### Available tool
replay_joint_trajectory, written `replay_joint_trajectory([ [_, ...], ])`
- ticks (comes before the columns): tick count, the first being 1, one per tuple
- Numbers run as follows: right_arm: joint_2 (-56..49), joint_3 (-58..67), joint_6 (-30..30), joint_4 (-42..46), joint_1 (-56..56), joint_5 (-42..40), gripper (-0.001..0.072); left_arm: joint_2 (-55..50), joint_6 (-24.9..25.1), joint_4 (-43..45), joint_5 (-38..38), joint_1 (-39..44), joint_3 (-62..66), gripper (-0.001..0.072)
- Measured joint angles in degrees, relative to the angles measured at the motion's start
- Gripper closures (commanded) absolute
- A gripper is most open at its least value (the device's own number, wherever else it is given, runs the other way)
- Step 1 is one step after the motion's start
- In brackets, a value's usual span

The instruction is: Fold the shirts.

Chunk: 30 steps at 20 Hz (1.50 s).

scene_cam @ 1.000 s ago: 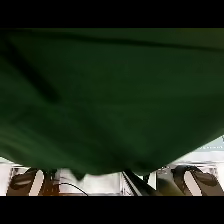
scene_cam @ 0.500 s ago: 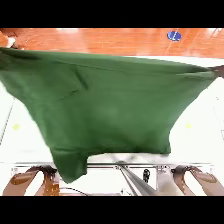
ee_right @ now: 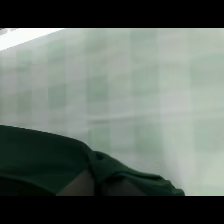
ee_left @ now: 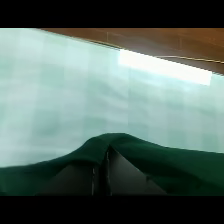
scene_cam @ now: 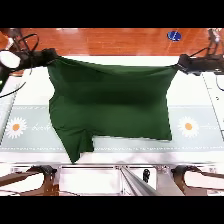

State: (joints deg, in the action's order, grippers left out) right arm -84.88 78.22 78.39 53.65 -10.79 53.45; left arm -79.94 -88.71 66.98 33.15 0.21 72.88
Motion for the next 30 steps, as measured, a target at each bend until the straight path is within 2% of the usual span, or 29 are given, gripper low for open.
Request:
replay_joint_trajectory([
  [5,-8.63,5.20,0.28,-1.53,0.59,0.02,0.0692,-7.85,-1.99,-2.29,0.61,0.11,3.67,0.0687],
  [8,-9.94,6.69,-0.61,-0.72,-0.09,4.26,0.0692,-8.68,-2.14,-2.80,4.37,-1.51,5.20,0.0687],
  [15,-9.94,7.04,-0.81,9.35,-2.43,18.38,0.0692,-9.53,6.40,-0.37,23.93,-7.02,6.14,0.0688],
  [20,-9.94,2.25,-0.28,12.61,-0.61,19.17,0.0691,-10.36,8.02,1.40,27.15,-6.71,0.42,0.0687],
  [21,-9.94,1.16,0.04,12.87,-0.09,18.73,0.0675,-10.43,8.15,1.64,27.15,-6.62,-0.68,0.0669],
  [22,-9.94,0.28,0.33,12.96,0.28,18.45,0.0513,-10.51,8.26,1.95,27.36,-6.51,-1.55,0.0558],
  [23,-9.94,-0.42,1.01,12.94,0.59,18.16,0.0289,-10.54,8.35,2.21,27.78,-6.47,-2.10,0.0290],
  [24,-9.94,-0.87,1.77,12.68,0.74,18.08,0.0298,-10.56,8.37,2.51,28.46,-6.40,-2.51,0.0202],
  [30,-3.87,-2.25,5.75,11.15,-1.57,22.27,0.0298,-8.76,8.55,5.27,40.30,-7.78,-0.74,0.0202],
])
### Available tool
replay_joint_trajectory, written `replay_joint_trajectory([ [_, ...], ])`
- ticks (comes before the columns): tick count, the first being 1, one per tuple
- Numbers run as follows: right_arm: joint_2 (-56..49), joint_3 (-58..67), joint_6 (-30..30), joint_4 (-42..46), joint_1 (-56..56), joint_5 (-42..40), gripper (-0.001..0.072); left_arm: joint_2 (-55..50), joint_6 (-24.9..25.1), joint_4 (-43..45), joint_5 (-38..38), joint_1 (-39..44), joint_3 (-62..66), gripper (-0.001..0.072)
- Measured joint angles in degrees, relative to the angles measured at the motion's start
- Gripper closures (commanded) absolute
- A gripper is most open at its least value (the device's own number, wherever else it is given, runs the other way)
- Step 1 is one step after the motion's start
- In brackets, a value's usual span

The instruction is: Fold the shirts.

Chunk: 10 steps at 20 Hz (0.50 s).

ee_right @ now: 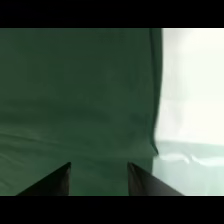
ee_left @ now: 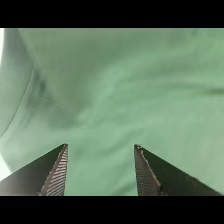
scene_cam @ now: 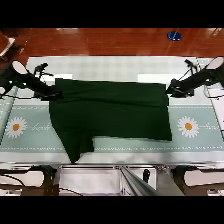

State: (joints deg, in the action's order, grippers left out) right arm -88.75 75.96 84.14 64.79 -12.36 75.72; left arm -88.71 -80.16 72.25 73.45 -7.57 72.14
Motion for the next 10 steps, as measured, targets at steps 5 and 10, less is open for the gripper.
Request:
replay_joint_trajectory([
  [5,16.24,-10.67,-0.68,1.42,-4.72,-1.31,0.0298,11.37,0.00,0.59,3.63,-3.65,-8.52,0.0202],
  [10,36.22,-34.36,-4.00,-3.45,-8.33,-6.21,0.0298,25.68,0.90,-5.68,1.49,-10.69,-27.91,0.0202],
])
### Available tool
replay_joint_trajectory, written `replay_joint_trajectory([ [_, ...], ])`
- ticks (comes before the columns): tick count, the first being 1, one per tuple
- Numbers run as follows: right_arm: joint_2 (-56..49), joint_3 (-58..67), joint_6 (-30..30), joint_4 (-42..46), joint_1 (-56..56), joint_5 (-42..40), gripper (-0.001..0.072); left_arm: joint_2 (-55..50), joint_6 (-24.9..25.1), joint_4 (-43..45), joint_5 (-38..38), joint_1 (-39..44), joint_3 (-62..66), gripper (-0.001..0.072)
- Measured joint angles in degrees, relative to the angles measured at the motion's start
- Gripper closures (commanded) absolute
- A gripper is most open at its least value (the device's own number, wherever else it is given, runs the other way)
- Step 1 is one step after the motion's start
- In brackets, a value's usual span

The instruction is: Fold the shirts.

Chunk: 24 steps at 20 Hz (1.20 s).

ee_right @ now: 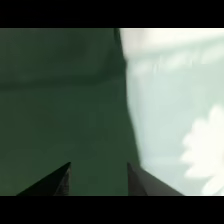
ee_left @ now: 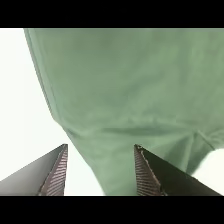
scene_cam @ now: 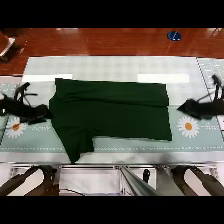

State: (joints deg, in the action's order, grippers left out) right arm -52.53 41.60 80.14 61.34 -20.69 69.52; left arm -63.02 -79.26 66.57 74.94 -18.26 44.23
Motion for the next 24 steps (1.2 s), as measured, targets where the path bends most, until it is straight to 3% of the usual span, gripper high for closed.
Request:
replay_joint_trajectory([
  [7,12.83,-18.51,-2.43,-8.44,-0.90,-2.60,0.0299,6.95,0.66,-5.99,-1.62,-8.81,-16.98,0.0202],
  [17,14.51,-21.16,-2.10,-14.05,-1.01,-4.26,0.0299,4.28,1.51,-12.87,-11.10,-4.15,-22.86,0.0207],
  [18,14.51,-21.20,-1.97,-14.21,-1.01,-4.26,0.0299,3.43,2.19,-14.08,-11.89,-2.84,-22.93,0.0283],
  [19,14.53,-21.24,-1.64,-14.23,-1.01,-4.24,0.0299,2.32,2.91,-15.06,-12.94,-1.33,-22.99,0.0541],
  [20,14.56,-21.24,-1.42,-14.23,-1.01,-4.22,0.0299,1.25,3.54,-15.04,-14.03,-0.11,-23.08,0.0682],
  [24,13.27,-20.48,3.08,-7.04,-2.16,-4.68,0.0299,-1.29,5.62,-15.89,-14.25,2.25,-22.18,0.0688],
])
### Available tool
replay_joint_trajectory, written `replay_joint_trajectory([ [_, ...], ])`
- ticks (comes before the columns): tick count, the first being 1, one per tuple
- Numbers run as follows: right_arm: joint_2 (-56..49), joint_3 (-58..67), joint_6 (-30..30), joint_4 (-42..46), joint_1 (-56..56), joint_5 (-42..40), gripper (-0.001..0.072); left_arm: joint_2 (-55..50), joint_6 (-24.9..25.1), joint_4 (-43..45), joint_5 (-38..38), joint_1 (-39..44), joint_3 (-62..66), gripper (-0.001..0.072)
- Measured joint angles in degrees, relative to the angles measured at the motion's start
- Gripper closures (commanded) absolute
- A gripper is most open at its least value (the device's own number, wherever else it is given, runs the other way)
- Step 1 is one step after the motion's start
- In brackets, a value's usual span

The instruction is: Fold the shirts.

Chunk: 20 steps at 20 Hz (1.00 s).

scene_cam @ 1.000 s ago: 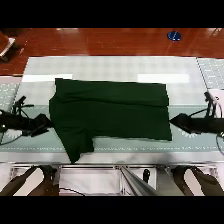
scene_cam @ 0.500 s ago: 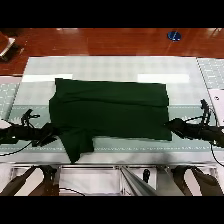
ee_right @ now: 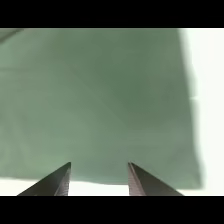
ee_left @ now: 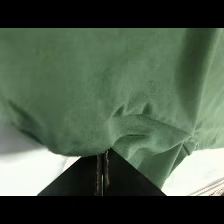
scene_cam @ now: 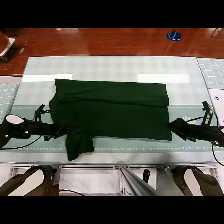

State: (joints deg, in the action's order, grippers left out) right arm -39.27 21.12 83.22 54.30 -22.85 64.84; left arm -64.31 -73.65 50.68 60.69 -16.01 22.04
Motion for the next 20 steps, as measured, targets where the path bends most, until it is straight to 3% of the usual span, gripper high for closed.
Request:
replay_joint_trajectory([
  [5,-6.64,0.37,1.55,9.68,-6.27,5.77,0.0299,-0.68,1.90,0.87,0.76,0.68,1.51,0.0688],
  [9,-12.94,0.42,-0.83,9.90,-8.13,8.24,0.0299,-0.72,2.32,0.87,1.09,0.74,1.86,0.0688],
  [15,-18.93,0.50,-3.67,2.64,-8.72,4.39,0.0316,-0.79,2.51,0.52,1.60,0.74,1.99,0.0688],
  [16,-20.06,0.55,-4.35,1.51,-8.72,3.93,0.0386,-0.79,2.51,0.50,1.62,0.74,1.99,0.0688],
  [18,-22.12,0.48,-6.34,-0.50,-8.79,2.08,0.0630,-0.79,2.51,0.46,1.62,0.74,2.08,0.0688],
  [19,-22.84,0.44,-7.78,-1.33,-8.79,1.22,0.0691,-0.79,2.51,0.46,1.62,0.76,2.25,0.0688],
  [20,-23.41,0.52,-9.99,-3.15,-8.79,0.96,0.0692,-0.81,2.51,0.50,1.73,0.79,2.56,0.0688],
])
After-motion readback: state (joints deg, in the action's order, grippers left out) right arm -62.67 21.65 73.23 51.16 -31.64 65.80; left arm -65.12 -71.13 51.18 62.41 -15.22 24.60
